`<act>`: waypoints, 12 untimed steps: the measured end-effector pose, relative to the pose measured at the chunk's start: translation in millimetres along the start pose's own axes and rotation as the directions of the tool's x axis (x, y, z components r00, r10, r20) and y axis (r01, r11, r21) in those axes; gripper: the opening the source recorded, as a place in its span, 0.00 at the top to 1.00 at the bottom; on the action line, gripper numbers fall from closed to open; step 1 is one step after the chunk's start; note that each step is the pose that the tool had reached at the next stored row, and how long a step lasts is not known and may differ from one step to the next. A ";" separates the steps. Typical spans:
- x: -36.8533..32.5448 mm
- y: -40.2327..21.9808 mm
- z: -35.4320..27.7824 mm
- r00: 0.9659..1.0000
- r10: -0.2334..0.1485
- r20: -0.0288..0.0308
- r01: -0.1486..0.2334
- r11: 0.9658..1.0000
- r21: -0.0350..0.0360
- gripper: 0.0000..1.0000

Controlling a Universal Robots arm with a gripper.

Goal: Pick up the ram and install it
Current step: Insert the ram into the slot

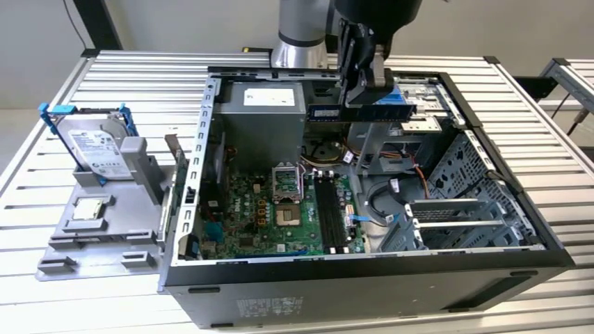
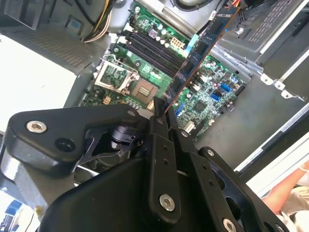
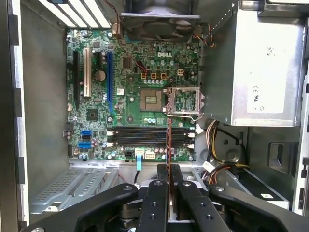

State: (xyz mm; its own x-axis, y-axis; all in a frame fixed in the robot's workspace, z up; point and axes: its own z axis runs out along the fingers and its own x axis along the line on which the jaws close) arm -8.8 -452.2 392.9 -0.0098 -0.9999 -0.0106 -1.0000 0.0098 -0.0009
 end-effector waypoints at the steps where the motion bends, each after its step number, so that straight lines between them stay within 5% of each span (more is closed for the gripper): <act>1: 0.0 0.0 0.0 1.000 0.006 0.000 -0.006 1.000 0.000 1.00; 12: 0.0 0.0 0.0 0.999 0.049 0.000 -0.049 0.999 0.000 1.00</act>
State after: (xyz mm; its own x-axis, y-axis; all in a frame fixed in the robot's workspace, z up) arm -8.8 -452.2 392.9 -0.0585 -0.9982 -0.0105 -0.9983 0.0585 -0.0008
